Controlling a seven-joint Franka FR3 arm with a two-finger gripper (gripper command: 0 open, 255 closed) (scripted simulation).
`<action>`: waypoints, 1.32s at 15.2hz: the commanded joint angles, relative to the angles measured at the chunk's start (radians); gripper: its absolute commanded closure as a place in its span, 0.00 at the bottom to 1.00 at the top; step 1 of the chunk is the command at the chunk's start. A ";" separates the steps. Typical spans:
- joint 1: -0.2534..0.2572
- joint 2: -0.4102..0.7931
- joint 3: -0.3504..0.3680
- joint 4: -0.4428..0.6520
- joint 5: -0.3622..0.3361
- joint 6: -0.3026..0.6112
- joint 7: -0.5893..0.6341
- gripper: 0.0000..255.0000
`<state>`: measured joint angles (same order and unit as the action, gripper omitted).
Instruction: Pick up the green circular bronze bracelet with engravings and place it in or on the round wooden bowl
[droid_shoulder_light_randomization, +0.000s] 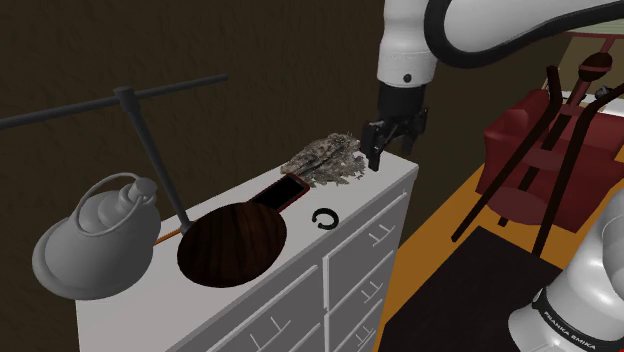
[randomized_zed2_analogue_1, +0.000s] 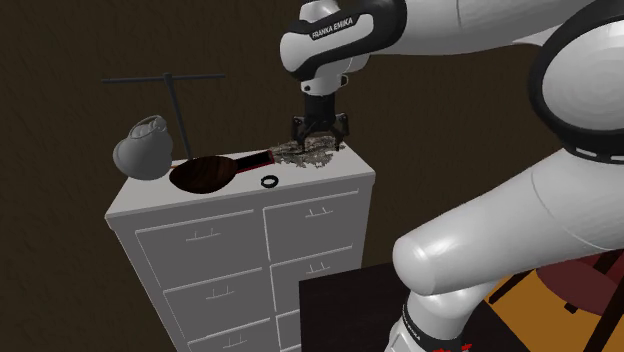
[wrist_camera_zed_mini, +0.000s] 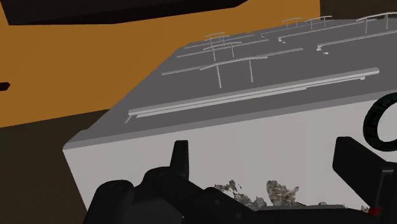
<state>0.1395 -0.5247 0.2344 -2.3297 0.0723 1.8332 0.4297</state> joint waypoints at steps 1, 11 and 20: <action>0.011 0.037 0.032 0.021 0.012 0.021 0.039 0.00; 0.049 0.314 0.204 0.237 -0.009 0.099 0.266 0.00; 0.052 0.359 0.219 0.175 -0.024 0.204 0.288 0.00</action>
<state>0.1917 -0.1681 0.4538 -2.1469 0.0490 2.0266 0.7179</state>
